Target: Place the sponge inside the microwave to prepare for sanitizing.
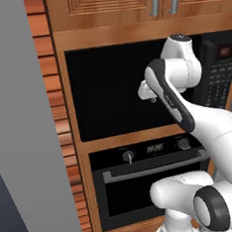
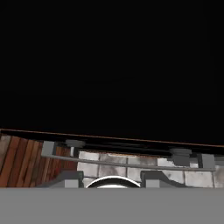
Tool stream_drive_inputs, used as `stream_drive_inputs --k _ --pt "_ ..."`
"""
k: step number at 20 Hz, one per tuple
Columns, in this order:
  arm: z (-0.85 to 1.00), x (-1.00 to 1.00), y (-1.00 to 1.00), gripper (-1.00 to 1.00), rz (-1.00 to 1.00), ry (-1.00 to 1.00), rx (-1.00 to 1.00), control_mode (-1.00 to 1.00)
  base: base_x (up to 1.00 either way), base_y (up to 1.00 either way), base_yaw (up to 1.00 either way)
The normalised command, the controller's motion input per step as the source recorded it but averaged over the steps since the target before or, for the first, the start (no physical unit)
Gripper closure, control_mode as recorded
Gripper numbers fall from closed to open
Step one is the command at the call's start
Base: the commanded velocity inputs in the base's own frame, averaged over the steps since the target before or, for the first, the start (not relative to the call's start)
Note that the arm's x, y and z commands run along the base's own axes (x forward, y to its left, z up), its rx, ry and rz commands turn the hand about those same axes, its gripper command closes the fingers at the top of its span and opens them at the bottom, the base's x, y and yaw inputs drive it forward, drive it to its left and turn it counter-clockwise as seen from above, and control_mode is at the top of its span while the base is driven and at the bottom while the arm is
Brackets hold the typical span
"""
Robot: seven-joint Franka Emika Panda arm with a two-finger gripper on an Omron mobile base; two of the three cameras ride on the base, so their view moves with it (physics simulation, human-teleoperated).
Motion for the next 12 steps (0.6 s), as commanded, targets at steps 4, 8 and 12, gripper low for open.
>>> stream_drive_inputs --k 4,8,12 --pt "0.0 -0.01 -0.03 -1.0 0.0 0.0 0.0 -1.0 0.0 0.0 0.0" --pt "0.0 -0.25 -0.04 -1.0 0.0 -0.1 0.0 -1.0 0.0 0.0 0.0" --pt "-0.09 -0.44 -0.33 -1.0 -0.09 -0.17 -0.03 -1.0 0.0 0.0 0.0"
